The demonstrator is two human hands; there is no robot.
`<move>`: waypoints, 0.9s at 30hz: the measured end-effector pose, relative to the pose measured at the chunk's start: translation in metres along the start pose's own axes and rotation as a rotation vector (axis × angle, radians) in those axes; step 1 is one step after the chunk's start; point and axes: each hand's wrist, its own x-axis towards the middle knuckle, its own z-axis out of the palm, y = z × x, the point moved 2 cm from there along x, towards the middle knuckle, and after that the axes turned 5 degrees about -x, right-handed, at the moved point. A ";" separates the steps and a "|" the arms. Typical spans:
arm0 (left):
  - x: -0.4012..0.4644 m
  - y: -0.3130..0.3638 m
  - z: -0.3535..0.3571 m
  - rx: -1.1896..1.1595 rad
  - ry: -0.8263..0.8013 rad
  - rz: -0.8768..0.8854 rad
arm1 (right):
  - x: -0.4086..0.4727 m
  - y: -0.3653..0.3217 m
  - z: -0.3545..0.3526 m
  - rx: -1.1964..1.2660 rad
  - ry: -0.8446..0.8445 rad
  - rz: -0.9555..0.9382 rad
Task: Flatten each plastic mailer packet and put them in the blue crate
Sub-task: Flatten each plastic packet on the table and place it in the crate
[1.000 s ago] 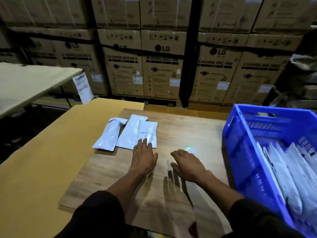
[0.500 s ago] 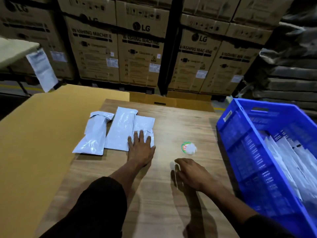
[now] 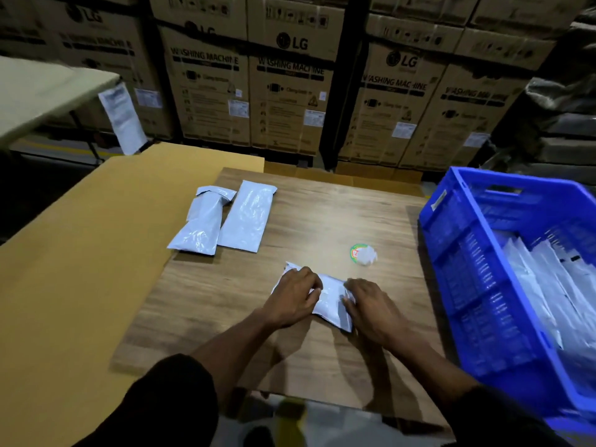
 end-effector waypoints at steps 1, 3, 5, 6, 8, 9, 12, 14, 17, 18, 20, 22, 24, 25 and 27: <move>-0.004 0.003 0.003 0.009 -0.001 -0.003 | -0.009 -0.002 0.012 -0.018 0.008 -0.037; -0.011 0.008 0.009 0.026 -0.010 -0.020 | -0.028 -0.009 0.033 -0.051 0.000 -0.057; -0.016 0.014 0.012 0.033 -0.030 -0.062 | -0.037 -0.013 0.046 -0.051 -0.020 -0.030; -0.018 0.017 0.014 0.059 -0.039 -0.081 | -0.038 -0.013 0.048 -0.054 -0.024 -0.010; -0.022 0.019 0.018 0.200 -0.029 -0.083 | -0.039 -0.010 0.046 -0.063 -0.017 0.003; -0.023 0.020 0.018 0.275 -0.016 -0.081 | -0.038 -0.009 0.043 -0.060 -0.012 0.001; -0.025 0.023 0.020 0.366 0.039 -0.090 | -0.032 -0.007 0.034 -0.024 0.039 -0.002; -0.025 0.022 0.022 0.384 0.078 -0.079 | -0.024 -0.011 0.031 0.005 0.082 -0.024; -0.021 0.015 0.026 0.411 0.038 -0.047 | -0.007 -0.027 0.033 0.056 0.108 -0.110; -0.019 0.013 0.026 0.416 0.014 -0.045 | -0.002 -0.033 0.035 0.095 0.101 -0.120; -0.015 0.010 0.024 0.439 -0.016 -0.052 | 0.007 -0.041 0.039 0.175 0.085 -0.100; -0.012 0.007 0.023 0.469 -0.043 -0.067 | 0.013 -0.041 0.049 0.146 0.062 -0.071; -0.014 0.002 0.023 0.474 -0.058 -0.082 | 0.012 -0.036 0.059 0.058 0.041 -0.038; -0.016 0.000 0.023 0.466 -0.062 -0.092 | 0.010 -0.033 0.063 0.037 0.034 -0.026; -0.021 -0.006 0.023 0.477 -0.089 -0.108 | 0.006 -0.028 0.068 0.003 0.028 -0.023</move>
